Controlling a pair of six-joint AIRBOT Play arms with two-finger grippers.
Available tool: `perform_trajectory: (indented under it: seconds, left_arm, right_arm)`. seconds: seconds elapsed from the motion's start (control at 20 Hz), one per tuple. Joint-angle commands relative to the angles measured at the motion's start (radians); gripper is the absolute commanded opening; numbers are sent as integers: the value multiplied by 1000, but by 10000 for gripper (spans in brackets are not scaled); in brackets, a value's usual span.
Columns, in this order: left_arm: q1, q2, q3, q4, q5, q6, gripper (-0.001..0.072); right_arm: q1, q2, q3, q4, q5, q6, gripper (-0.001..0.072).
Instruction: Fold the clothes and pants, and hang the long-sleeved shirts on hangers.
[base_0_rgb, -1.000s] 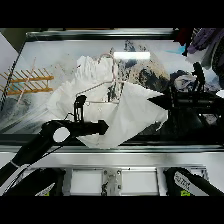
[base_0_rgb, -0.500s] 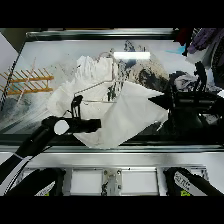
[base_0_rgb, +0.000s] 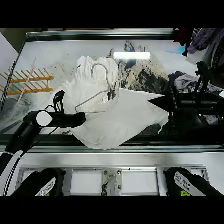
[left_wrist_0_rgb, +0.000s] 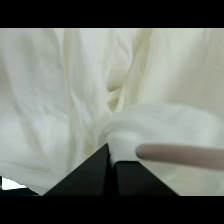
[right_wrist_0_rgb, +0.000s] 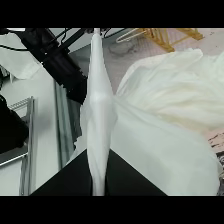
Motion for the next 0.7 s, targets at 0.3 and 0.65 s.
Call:
perform_trajectory:
  seconds: [0.3, 0.65]
  left_arm:
    - [140, -2, 161, 10, -92, 131, 15]
    - [191, -7, 320, 72, -200, 188, 15]
  right_arm:
    - [0, 4, -1, -89, 12, 10, 10]
    - [-2, 24, -78, -15, 43, -37, 10]
